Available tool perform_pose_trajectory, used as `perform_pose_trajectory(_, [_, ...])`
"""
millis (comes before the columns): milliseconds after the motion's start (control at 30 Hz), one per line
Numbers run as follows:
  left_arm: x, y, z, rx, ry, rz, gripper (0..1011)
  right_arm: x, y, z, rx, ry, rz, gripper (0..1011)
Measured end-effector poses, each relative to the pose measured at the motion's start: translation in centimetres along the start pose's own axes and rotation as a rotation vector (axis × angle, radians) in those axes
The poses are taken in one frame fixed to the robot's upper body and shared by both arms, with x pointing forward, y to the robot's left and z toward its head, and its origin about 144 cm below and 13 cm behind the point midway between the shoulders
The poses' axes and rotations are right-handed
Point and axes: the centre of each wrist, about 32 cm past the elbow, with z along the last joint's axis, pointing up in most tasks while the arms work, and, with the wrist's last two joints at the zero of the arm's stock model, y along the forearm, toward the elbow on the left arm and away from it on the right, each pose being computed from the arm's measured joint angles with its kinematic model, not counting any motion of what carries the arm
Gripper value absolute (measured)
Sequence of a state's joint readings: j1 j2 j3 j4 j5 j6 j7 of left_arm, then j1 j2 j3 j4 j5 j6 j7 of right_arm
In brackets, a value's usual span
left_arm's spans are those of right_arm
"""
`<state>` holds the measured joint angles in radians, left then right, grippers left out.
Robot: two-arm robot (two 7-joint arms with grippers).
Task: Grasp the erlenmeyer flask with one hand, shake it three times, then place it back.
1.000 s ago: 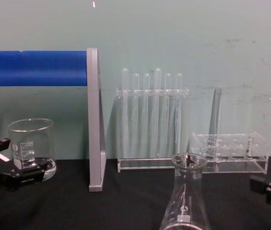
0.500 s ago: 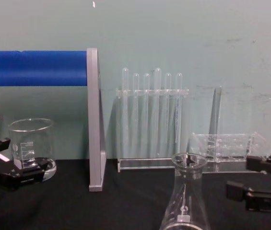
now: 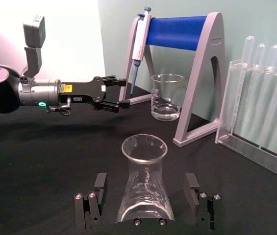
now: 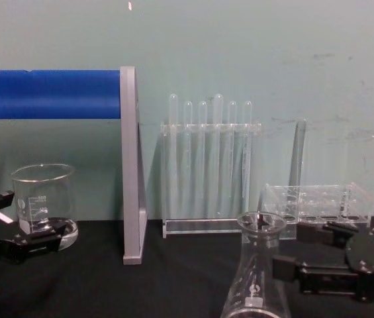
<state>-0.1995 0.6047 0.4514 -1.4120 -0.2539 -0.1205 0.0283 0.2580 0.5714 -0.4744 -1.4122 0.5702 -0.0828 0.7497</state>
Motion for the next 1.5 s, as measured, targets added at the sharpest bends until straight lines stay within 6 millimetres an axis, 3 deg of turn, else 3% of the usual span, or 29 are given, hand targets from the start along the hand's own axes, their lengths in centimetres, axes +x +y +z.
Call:
perform_pose_trajectory(667, [0.0, 0.0, 0.0, 0.000, 0.000, 0.000, 1001, 1.1, 2.9, -0.2, -0.005, -0.002, 0.046, 1002])
perform_pose_trajectory(1500, [0.0, 0.0, 0.0, 0.000, 0.000, 0.000, 1001, 1.3, 3.5, -0.2, -0.013, -0.008, 0.048, 1002])
